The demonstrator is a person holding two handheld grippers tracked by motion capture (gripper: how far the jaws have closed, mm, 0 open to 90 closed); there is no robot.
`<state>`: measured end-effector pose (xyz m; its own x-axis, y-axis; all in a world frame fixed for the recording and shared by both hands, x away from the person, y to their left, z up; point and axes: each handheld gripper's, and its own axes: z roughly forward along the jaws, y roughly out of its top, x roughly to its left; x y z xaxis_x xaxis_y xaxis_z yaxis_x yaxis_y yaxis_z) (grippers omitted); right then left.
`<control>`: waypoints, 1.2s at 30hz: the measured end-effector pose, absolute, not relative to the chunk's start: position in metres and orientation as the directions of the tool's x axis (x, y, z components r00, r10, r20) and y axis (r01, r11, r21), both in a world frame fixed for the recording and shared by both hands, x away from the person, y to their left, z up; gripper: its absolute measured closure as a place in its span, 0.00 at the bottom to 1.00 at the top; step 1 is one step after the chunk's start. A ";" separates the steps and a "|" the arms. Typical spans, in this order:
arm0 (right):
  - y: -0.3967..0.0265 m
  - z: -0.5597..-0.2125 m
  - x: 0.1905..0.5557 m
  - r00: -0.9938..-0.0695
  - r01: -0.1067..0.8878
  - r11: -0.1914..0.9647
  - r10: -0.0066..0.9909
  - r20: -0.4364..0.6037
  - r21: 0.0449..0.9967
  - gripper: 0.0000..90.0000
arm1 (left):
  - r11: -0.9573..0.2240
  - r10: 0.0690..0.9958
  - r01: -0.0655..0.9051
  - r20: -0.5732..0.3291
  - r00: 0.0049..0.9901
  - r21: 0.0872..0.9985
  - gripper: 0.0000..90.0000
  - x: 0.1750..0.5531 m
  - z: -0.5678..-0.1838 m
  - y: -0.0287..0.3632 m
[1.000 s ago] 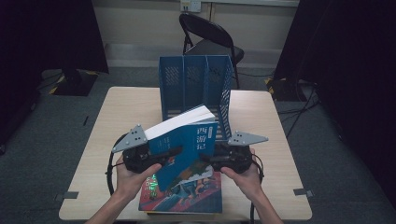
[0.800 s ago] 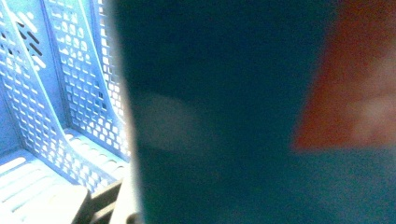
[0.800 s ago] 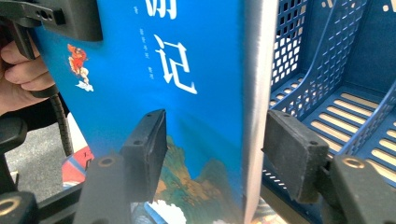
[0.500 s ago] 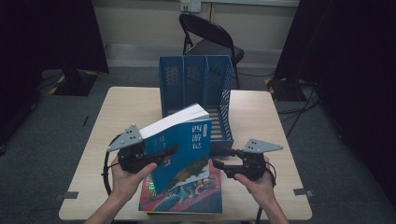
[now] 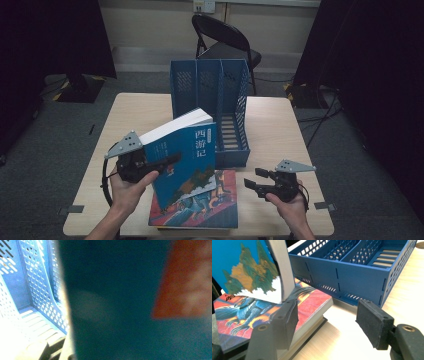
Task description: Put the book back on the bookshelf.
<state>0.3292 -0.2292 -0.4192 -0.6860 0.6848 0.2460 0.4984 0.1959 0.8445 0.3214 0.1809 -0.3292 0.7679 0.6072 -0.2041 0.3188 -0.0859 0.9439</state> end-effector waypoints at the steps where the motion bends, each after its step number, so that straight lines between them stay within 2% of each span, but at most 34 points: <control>1: -0.229 -0.420 0.330 -0.686 0.501 0.198 0.684 0.247 0.842 0.38 | -0.090 0.606 0.316 -0.200 0.770 0.944 0.68 0.321 -0.329 0.181; 8: -0.226 -0.421 0.330 -0.696 0.499 0.211 0.676 0.244 0.841 0.37 | -0.089 0.633 0.345 -0.214 0.744 0.934 0.68 0.320 -0.321 0.185; 11: -0.228 -0.423 0.334 -0.693 0.514 0.199 0.670 0.267 0.834 0.37 | -0.104 0.658 0.327 -0.182 0.731 0.939 0.68 0.319 -0.317 0.189; 15: -0.229 -0.425 0.336 -0.687 0.522 0.194 0.673 0.274 0.831 0.37 | -0.037 0.665 0.365 -0.250 0.704 0.930 0.68 0.321 -0.313 0.196; 20: -0.230 -0.425 0.337 -0.686 0.522 0.193 0.674 0.274 0.831 0.37 | -0.035 0.685 0.348 -0.231 0.691 0.937 0.69 0.322 -0.305 0.202; 26: -0.230 -0.426 0.338 -0.685 0.524 0.196 0.676 0.273 0.829 0.37 | 0.018 0.698 0.358 -0.268 0.664 0.934 0.69 0.328 -0.297 0.212; 32: -0.229 -0.428 0.339 -0.688 0.529 0.204 0.672 0.275 0.824 0.37 | 0.014 0.716 0.347 -0.252 0.651 0.938 0.69 0.339 -0.283 0.217; 36: -0.228 -0.428 0.339 -0.689 0.528 0.208 0.672 0.272 0.823 0.37 | 0.047 0.735 0.354 -0.272 0.621 0.934 0.69 0.352 -0.277 0.219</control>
